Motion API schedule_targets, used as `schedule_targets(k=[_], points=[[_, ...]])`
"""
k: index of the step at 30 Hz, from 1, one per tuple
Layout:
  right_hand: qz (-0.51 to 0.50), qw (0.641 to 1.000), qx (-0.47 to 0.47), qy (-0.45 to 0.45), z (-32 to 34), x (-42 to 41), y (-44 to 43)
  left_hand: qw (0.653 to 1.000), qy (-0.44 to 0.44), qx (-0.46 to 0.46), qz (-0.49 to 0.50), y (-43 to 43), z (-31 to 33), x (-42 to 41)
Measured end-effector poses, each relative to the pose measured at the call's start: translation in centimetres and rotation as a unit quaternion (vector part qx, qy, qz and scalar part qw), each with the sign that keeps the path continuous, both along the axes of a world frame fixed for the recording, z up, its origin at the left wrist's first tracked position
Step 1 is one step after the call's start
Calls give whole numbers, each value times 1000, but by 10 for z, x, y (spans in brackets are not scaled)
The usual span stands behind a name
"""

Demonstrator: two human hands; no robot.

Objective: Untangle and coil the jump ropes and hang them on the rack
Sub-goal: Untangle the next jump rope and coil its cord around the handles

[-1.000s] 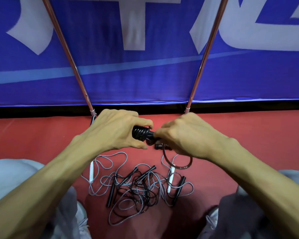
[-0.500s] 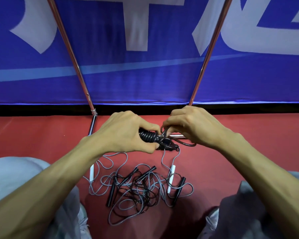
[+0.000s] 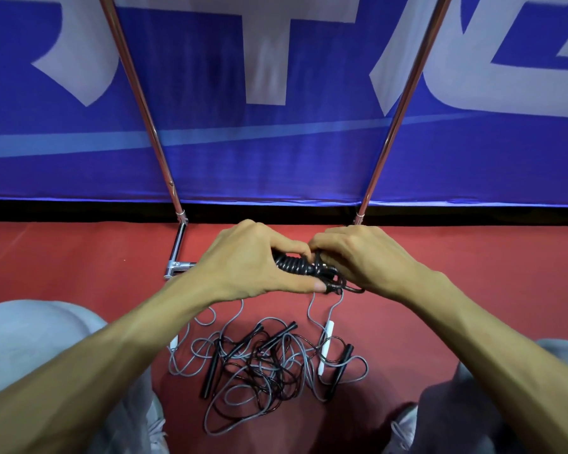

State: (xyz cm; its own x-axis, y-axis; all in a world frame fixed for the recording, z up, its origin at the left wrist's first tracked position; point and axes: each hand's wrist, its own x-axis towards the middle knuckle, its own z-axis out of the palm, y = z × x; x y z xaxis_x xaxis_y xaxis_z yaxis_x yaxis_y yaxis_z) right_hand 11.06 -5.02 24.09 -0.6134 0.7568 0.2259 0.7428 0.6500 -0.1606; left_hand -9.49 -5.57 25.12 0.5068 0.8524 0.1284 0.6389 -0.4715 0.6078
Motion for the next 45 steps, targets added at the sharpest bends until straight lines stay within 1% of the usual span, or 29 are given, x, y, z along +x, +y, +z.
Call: schedule_targets(k=[2,5,7,9,10,12,15,17,20,23,25,26,29,31,32,33,34,35,36,37,38,41,43,45], points=[[-30,999,0,25,-3,3,3,999,-50,-3,-2,1,4,-1],[-56,993,-5,105,-5,0,6,985,-158,-63,-6,2,12,-4],[-52,984,-16,172,-6,-8,4,969,-222,-104,6,0,13,-4],[-58,972,-25,226,-8,-17,1,945,-289,-143,46,-1,13,-1],[-64,966,-47,245,-9,-20,0,932,-318,-161,71,-1,13,0],[-66,949,-128,281,-7,-25,-2,901,-370,-192,117,0,14,1],[-56,918,-224,323,-4,-31,-4,863,-423,-208,185,6,14,0],[-68,902,-255,342,-4,-33,-5,848,-436,-202,224,11,14,-1],[-95,878,-297,364,-6,-36,-6,836,-437,-190,274,17,11,-2],[-113,819,-367,426,-5,-39,-8,825,-433,-182,315,23,8,-6],[-112,792,-406,441,-3,-40,-9,834,-415,-164,325,27,4,-6],[-110,786,-422,439,-2,-40,-10,841,-403,-150,328,28,1,-6],[-93,783,-468,399,1,-37,-13,865,-357,-90,339,34,-7,-7],[-76,773,-505,376,2,-34,-16,888,-300,-36,347,36,-11,-8],[-76,791,-501,344,2,-33,-18,904,-246,-4,348,37,-14,-9],[-82,837,-461,284,1,-32,-20,921,-183,24,342,37,-17,-9],[-88,896,-385,203,1,-31,-21,936,-121,43,328,37,-19,-9],[-85,943,-296,127,-1,-30,-22,949,-67,53,305,37,-20,-9],[-73,970,-221,73,-2,-28,-22,960,-21,64,272,37,-23,-9],[-57,983,-169,44,-2,-27,-24,968,21,82,236,36,-25,-8],[-38,989,-137,26,-1,-26,-24,972,59,104,201,35,-29,-8],[-13,996,-73,-41,4,-23,-24,972,135,136,136,32,-34,-8],[-14,997,-26,-77,10,-19,-24,974,157,124,106,30,-38,-7],[-24,995,16,-92,17,-14,-23,981,154,97,74,29,-42,-5]])
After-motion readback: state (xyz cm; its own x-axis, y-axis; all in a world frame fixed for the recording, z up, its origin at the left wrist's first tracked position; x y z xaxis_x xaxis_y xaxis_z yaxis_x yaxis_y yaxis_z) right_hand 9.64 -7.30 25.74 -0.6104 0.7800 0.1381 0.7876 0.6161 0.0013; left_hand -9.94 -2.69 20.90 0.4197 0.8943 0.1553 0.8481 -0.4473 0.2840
